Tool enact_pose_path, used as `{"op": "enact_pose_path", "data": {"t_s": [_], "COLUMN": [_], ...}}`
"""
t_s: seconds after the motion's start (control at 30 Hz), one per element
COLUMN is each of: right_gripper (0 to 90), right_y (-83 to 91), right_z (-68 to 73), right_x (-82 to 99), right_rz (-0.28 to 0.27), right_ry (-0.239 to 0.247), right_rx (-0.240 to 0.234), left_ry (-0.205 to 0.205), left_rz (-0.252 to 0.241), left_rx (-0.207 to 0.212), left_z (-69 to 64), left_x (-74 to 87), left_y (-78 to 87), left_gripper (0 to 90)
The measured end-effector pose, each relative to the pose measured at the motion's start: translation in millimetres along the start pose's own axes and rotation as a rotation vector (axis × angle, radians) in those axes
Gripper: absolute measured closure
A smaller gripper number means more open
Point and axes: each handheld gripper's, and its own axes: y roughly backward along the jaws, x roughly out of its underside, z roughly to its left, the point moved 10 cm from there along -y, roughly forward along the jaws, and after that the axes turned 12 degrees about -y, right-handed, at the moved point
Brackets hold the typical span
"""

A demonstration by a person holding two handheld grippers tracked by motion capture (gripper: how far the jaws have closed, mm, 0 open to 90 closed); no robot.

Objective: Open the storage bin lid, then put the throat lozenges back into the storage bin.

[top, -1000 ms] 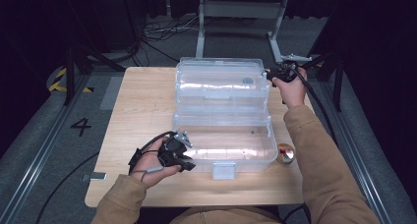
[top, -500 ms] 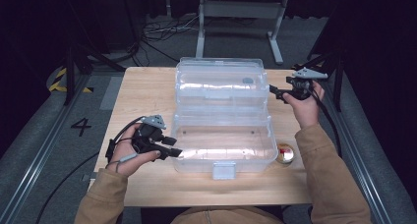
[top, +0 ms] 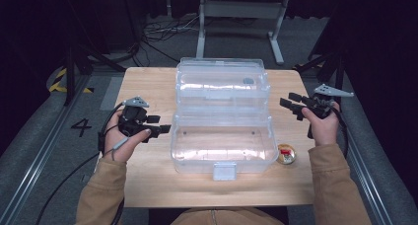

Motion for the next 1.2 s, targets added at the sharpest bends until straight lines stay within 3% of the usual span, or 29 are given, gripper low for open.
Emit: {"op": "enact_pose_path", "data": {"t_s": [0.2, 0.33, 0.37, 0.47, 0.63, 0.77, 0.87, 1.1, 1.2], "right_gripper": [29.0, 19.7, 17.8, 16.3, 18.1, 22.8, 24.9, 30.4, 32.4], "right_y": [30.0, 36.5, 37.8, 41.8, 45.5, 46.1, 44.4, 45.1, 44.8], "right_z": [-3.7, -5.6, -7.4, -7.5, -7.7, -5.4, -3.8, -4.9, -3.3], "right_x": [4.5, 13.0, 18.4, 26.3, 24.6, 36.6, 42.0, 43.9, 49.0], "right_rz": [0.006, 0.07, 0.109, 0.162, 0.145, 0.22, 0.25, 0.273, 0.313], "right_ry": [-0.04, -0.065, -0.081, -0.066, -0.056, -0.01, -0.009, 0.03, 0.047], "right_rx": [0.021, 0.043, 0.059, 0.073, 0.112, 0.112, 0.095, 0.102, 0.089], "left_ry": [0.018, 0.039, 0.042, 0.054, 0.051, 0.048, 0.05, 0.058, 0.058], "left_rz": [-0.022, -0.021, -0.023, -0.028, -0.02, -0.01, -0.013, -0.011, -0.008], "left_rx": [-0.026, -0.047, -0.05, -0.049, -0.045, -0.039, -0.041, -0.048, -0.049], "left_z": [13.3, 19.7, 21.5, 23.6, 25.6, 25.9, 26.4, 30.0, 30.5], "left_x": [-6.6, -7.5, -7.7, -7.8, -7.0, -7.2, -7.9, -4.6, -3.9], "left_y": [-2.3, -2.6, -2.8, -3.4, -5.3, -7.6, -6.8, -4.5, -4.2], "left_gripper": [38.2, 37.4, 37.4, 37.2, 36.1, 34.8, 34.7, 34.4, 34.2]}}
